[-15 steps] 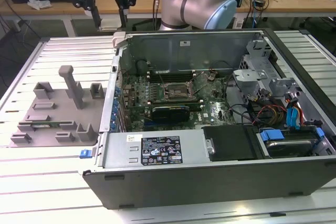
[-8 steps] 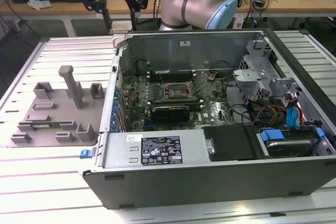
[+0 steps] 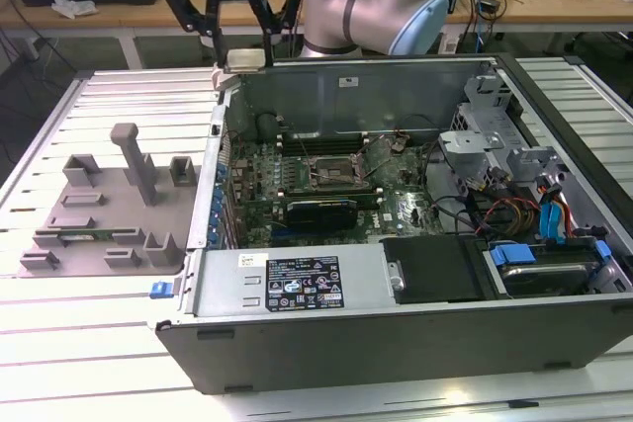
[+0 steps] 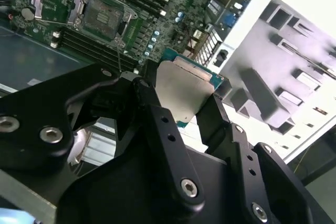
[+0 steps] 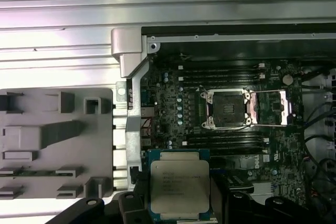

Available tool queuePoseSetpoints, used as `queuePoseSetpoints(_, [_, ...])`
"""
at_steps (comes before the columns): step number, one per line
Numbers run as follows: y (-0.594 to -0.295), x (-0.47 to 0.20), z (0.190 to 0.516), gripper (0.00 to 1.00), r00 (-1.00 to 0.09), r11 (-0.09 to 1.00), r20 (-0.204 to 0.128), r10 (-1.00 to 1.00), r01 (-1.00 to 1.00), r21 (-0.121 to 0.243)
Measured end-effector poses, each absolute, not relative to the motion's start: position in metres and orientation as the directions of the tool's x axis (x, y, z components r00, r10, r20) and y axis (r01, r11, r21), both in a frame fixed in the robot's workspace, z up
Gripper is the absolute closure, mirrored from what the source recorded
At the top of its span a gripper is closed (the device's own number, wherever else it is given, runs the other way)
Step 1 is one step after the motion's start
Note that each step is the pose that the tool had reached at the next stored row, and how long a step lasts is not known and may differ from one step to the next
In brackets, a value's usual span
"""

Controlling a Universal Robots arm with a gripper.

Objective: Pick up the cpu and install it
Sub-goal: 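Pick up the cpu and move it towards the insertion slot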

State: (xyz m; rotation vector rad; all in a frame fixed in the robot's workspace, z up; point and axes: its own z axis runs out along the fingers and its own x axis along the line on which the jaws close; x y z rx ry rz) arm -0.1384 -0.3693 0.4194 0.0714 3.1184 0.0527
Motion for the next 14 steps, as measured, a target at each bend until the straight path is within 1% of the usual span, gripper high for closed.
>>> queuePoseSetpoints(14, [-0.369, -0.096, 0.391, 0.45, -0.999, 0.998, -0.014, 0.046, 0.046, 0.034])
